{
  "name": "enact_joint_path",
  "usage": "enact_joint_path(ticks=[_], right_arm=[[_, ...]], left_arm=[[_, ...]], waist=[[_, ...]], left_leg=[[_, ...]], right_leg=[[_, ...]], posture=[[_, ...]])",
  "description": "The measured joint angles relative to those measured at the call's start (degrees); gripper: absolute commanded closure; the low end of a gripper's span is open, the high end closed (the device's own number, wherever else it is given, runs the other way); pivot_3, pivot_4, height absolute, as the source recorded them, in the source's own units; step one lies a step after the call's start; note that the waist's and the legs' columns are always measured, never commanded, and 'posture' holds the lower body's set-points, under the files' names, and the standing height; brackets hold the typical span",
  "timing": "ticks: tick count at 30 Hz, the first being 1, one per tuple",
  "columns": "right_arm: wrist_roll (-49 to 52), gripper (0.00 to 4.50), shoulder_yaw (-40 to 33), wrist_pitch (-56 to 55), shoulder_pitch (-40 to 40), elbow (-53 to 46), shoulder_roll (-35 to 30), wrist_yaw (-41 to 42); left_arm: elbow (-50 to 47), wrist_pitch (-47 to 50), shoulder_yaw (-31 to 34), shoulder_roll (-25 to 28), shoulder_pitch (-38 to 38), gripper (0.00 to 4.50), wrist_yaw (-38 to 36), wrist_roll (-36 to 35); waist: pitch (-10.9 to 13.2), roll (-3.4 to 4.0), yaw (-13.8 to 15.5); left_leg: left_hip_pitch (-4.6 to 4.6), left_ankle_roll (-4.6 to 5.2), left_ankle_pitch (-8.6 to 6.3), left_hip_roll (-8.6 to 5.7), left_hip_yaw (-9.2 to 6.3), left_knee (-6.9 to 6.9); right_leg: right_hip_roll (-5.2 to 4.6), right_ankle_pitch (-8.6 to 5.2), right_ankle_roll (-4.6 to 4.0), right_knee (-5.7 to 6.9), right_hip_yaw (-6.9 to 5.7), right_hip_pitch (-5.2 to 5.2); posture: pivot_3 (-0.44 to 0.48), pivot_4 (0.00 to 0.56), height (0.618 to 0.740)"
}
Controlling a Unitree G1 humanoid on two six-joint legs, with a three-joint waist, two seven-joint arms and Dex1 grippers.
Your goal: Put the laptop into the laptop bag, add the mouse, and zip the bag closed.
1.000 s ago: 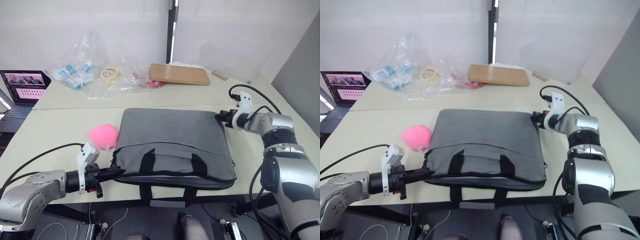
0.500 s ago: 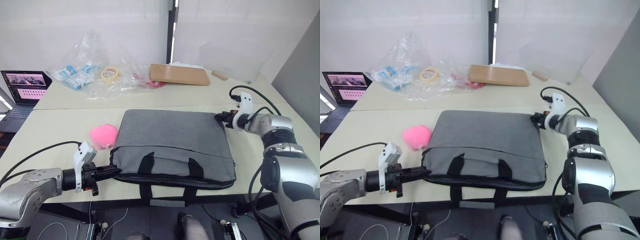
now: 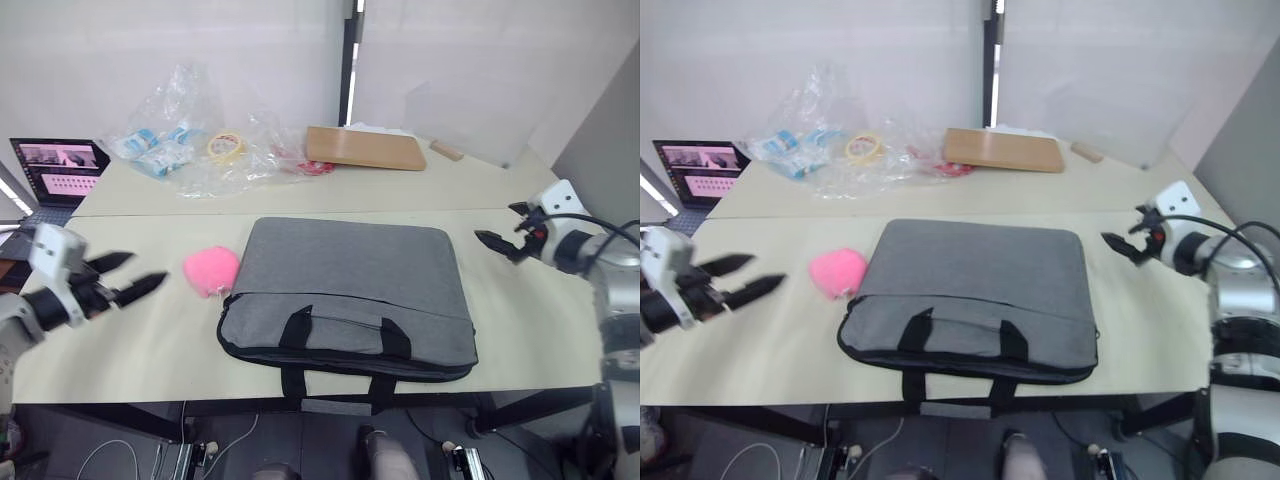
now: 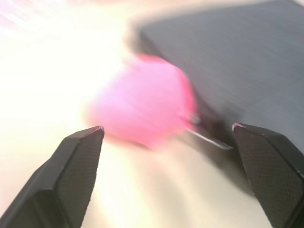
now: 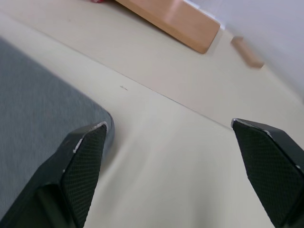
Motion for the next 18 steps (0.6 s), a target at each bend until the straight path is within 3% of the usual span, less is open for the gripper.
enact_joint_path(ticks=[5,10,18], right_arm=[[-0.1,0.0,0.6,-6.0,-0.4,7.6,-8.3,14.4],[-0.3,0.0,0.7,-8.6,-1.0,13.5,-8.4,19.1],[2.5,0.0,-0.2,-5.2,-2.0,10.6,-6.9,22.3]], left_arm=[[17.9,-15.4,-1.4,2.7,-5.1,0.02,-3.4,6.9],[30.2,-17.2,-5.1,6.5,-11.9,0.02,-9.8,8.9],[36.8,-18.8,-6.4,6.7,-13.9,0.02,-13.1,10.1]], waist=[[0.0,-0.07,-1.3],[0.0,-0.11,-1.3],[0.0,-0.11,-1.1]], left_leg=[[0.23,0.01,-0.01,0.29,0.32,-0.29],[0.12,0.11,-0.05,0.62,0.65,-0.33],[0.16,0.19,-0.09,0.65,0.61,-0.28]], right_leg=[[0.22,-0.01,-0.02,-0.16,0.17,0.19],[0.33,0.0,-0.05,-0.13,0.34,0.19],[0.32,0.02,-0.04,-0.14,0.36,-0.06]], posture=[[0.0,0.15,0.74],[0.0,0.15,0.74],[0.0,0.15,0.74]])
